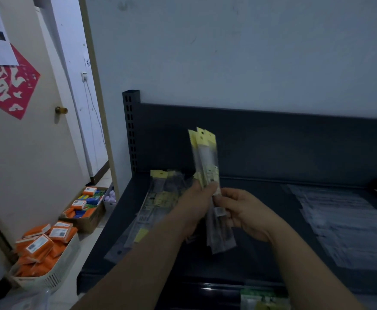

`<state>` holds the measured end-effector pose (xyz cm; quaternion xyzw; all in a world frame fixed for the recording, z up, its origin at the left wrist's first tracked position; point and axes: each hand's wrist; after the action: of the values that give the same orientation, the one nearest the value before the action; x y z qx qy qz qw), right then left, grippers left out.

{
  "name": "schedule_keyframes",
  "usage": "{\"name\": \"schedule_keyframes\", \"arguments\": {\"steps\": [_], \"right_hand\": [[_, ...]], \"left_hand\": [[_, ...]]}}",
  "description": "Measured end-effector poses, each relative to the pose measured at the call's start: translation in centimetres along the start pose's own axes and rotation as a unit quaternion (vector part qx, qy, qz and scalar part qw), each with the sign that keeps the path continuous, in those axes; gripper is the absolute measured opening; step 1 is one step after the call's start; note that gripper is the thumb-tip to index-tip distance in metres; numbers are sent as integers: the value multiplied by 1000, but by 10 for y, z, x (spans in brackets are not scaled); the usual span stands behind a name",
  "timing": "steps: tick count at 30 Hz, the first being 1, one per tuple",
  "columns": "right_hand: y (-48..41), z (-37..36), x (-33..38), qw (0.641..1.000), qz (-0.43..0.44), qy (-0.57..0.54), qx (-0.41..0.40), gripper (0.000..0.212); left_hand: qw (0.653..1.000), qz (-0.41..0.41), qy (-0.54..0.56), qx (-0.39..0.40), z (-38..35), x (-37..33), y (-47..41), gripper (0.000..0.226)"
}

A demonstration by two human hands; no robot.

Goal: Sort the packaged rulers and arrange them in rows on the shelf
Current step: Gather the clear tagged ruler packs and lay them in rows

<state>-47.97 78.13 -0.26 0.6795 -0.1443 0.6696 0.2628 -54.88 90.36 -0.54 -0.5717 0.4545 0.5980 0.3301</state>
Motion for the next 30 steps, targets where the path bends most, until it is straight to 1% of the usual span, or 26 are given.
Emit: {"name": "schedule_keyframes", "arguments": {"steps": [1,2,3,4,6,8,9,11,12,14,17,19,20,22,24,26,27,28,30], "right_hand": [[4,4,0,1000,5,-24,-13,21],[7,9,-1,999,5,-34,-39,20],[11,14,-2,997,-3,-18,-76,20],[14,19,-4,993,-18,21,-115,21],[15,29,-13,974,-47,115,-189,24],[12,36,-22,948,-60,196,-243,30],[11,37,-25,939,-59,224,-254,31],[9,36,-28,931,-50,259,-253,26],[8,34,-29,930,-45,266,-249,23],[4,31,-30,927,-37,277,-250,20],[-5,29,-32,911,-42,315,-263,21],[-8,28,-31,898,-68,346,-264,24],[-8,28,-31,885,-81,375,-263,30],[-7,27,-27,848,-79,444,-278,47],[-10,22,-19,831,-15,470,-298,50],[-19,14,-14,829,36,485,-278,44],[-25,10,-11,834,44,486,-257,38],[-31,4,-8,844,39,481,-236,31],[-39,-7,-4,854,11,480,-199,24]], "left_hand": [[998,3,-65,14,-1,0,-1,60],[991,-7,-128,20,0,-1,-2,62],[982,-26,-188,12,4,0,-4,56],[967,-51,-248,-15,9,1,-5,47],[924,-92,-358,-96,26,1,-5,37],[878,-109,-440,-152,43,5,-7,26],[863,-101,-468,-164,48,6,-8,22],[855,-60,-485,-177,56,4,-6,21],[850,-38,-492,-186,59,2,-5,23],[834,-7,-518,-191,60,0,-5,42],[820,2,-546,-171,52,2,-13,59],[796,20,-585,-152,45,5,-20,77],[788,29,-598,-144,43,7,-21,84],[786,44,-602,-133,46,10,-24,88],[802,54,-583,-119,53,11,-28,79],[823,51,-554,-117,57,8,-32,49],[830,45,-542,-122,57,5,-33,36],[835,41,-534,-124,57,3,-34,30],[849,39,-513,-123,58,2,-34,29]]}}
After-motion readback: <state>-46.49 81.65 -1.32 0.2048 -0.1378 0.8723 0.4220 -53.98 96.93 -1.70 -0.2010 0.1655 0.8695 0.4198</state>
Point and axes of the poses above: each hand's wrist, its own y-axis away from the middle knuckle, its own z-axis out of the back of the hand, x = y × z, and after that the axes turned 3 degrees about x, right-handed
